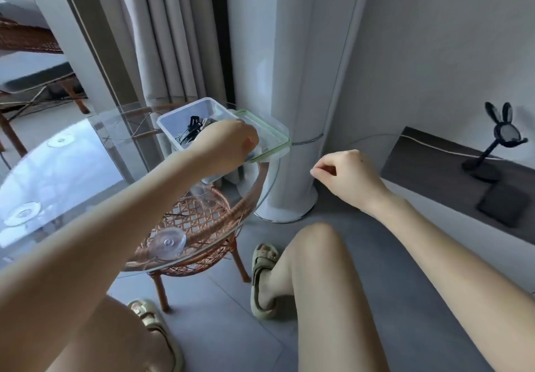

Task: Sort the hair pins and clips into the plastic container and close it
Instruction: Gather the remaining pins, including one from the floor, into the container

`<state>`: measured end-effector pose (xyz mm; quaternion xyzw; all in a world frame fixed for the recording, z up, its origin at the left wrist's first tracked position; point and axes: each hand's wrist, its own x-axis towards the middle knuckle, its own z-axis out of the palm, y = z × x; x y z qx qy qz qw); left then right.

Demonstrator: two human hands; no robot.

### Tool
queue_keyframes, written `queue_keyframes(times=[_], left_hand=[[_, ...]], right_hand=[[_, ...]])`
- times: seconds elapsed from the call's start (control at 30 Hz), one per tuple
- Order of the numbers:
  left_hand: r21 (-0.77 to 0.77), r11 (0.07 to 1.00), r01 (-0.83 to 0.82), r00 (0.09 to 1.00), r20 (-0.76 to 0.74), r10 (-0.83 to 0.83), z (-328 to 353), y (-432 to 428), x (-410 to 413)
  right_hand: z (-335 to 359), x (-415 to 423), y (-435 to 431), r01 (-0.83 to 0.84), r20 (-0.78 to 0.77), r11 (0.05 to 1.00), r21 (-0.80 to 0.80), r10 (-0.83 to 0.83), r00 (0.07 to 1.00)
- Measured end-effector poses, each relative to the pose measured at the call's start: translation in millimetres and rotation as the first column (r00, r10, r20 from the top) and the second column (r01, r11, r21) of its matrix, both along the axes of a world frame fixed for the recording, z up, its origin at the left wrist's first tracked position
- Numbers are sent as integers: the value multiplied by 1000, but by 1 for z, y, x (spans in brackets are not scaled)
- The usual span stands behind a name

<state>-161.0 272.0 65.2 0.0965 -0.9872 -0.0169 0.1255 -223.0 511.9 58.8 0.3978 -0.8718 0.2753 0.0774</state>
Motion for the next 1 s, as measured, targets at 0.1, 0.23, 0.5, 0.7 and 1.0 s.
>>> queue_keyframes(times=[0.1, 0.23, 0.5, 0.7, 1.0], left_hand=[[137, 984, 111, 992, 47, -118, 18, 58, 27], [202, 962, 184, 978, 55, -199, 3, 93, 39], [297, 927, 229, 950, 140, -280, -65, 127, 22], [432, 902, 19, 896, 392, -207, -174, 140, -14], [531, 728, -434, 813, 579, 62, -325, 136, -76]], right_hand=[[-9, 17, 14, 14, 37, 1000, 11, -15, 999], [-21, 33, 23, 41, 153, 991, 124, -60, 986], [-95, 19, 40, 30, 229, 916, 401, -132, 964], [-225, -12, 51, 10, 449, 866, 500, -269, 852], [-416, -55, 51, 211, 685, 826, 523, -554, 473]])
